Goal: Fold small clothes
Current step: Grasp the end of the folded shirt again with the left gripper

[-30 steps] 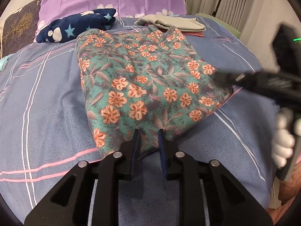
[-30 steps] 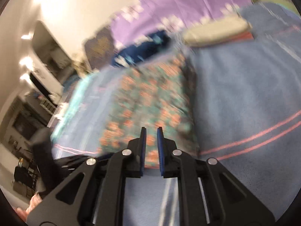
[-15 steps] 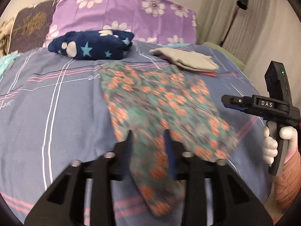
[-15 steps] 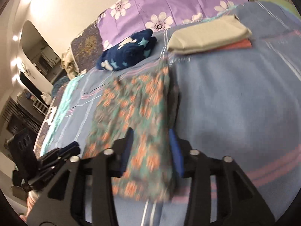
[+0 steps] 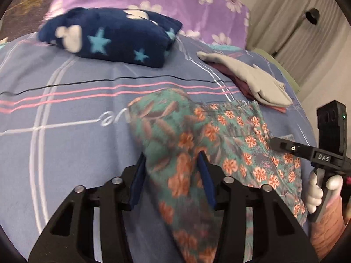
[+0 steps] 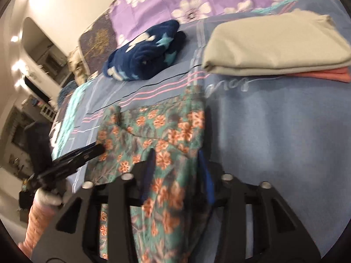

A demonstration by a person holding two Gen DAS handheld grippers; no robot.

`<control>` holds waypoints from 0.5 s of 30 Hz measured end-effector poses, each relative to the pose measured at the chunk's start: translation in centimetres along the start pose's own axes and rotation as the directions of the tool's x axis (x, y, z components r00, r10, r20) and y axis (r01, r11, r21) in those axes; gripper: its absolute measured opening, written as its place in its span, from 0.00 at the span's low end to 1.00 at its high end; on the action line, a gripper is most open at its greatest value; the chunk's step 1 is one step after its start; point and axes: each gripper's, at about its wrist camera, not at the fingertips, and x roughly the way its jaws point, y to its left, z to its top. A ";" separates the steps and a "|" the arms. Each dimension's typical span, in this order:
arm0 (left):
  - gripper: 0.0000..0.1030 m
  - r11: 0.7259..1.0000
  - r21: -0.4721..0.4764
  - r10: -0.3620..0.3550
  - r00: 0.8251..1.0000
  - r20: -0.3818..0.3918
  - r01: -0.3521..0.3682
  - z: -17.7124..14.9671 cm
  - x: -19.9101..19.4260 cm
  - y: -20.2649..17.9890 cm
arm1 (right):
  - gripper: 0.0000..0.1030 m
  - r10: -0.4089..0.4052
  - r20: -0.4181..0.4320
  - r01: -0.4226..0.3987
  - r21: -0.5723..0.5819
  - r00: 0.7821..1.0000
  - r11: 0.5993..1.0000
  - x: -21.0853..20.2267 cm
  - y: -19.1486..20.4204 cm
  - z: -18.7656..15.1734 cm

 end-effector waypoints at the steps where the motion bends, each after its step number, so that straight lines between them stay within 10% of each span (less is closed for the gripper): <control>1: 0.16 1.000 0.026 0.008 1.000 0.002 -0.008 0.2 0.1 -0.2 | 0.19 0.010 -0.012 -0.010 -0.020 1.000 1.000 0.5 0.0 0.1; 8: 0.10 0.997 0.076 -0.017 0.985 0.169 0.005 -0.8 -4.0 -0.6 | 0.06 0.194 0.158 -0.177 -0.121 0.968 0.977 -3.5 1.0 0.3; 13: 0.20 0.998 0.031 0.050 0.994 0.101 -0.053 -1.5 -1.3 1.1 | 0.24 -0.144 0.075 0.152 -0.130 0.987 0.980 0.8 -0.1 0.1; 15: 0.28 0.998 0.022 0.061 0.988 0.145 -0.065 -1.5 -2.8 1.0 | 0.24 -0.117 0.090 0.125 -0.092 0.989 0.988 0.3 -0.8 -0.4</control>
